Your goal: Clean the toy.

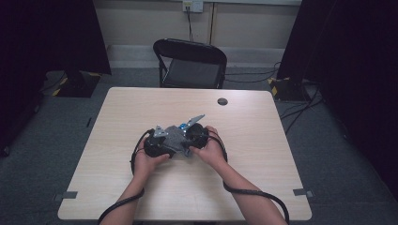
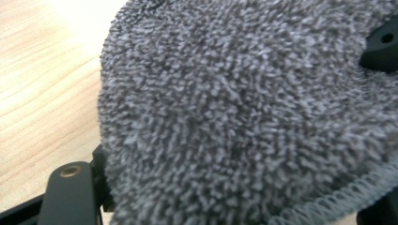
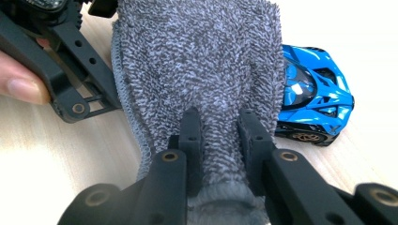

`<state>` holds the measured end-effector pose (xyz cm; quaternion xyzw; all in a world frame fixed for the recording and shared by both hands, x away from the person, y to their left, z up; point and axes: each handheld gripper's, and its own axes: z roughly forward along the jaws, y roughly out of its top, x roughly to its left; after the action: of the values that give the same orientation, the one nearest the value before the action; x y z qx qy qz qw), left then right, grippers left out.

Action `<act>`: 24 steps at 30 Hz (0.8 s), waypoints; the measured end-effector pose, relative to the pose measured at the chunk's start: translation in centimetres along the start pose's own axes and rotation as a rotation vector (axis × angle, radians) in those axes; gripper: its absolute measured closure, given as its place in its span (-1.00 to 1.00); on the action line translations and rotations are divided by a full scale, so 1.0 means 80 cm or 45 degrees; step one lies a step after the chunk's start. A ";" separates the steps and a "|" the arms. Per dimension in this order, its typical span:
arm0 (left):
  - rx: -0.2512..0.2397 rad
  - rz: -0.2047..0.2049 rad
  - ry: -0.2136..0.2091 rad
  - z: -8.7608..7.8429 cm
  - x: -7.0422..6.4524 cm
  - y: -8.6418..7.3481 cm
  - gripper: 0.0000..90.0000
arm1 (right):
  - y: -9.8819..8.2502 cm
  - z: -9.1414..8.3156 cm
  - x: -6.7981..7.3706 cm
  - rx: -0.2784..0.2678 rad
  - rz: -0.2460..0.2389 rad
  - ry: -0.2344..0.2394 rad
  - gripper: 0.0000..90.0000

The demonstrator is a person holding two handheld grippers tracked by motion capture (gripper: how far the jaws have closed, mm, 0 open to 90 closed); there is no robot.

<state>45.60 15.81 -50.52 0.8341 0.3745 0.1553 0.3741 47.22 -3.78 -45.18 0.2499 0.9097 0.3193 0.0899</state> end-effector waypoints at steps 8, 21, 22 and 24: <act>-0.001 -0.003 -0.001 0.000 0.000 0.000 -0.46 | 0.000 0.002 -0.003 0.015 0.002 0.003 0.65; -0.001 0.000 -0.001 0.000 0.000 0.000 -0.46 | -0.003 0.001 -0.012 0.019 0.007 -0.011 0.65; -0.001 0.000 -0.001 0.000 0.000 0.000 -0.46 | -0.003 0.001 -0.013 0.018 0.010 -0.011 0.65; 0.000 0.000 -0.001 0.000 0.000 0.000 -0.46 | -0.003 0.000 -0.016 0.023 0.019 -0.014 0.65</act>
<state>45.61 15.81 -50.52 0.8341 0.3742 0.1552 0.3743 48.17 -4.61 -45.34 0.2592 0.9102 0.3102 0.0904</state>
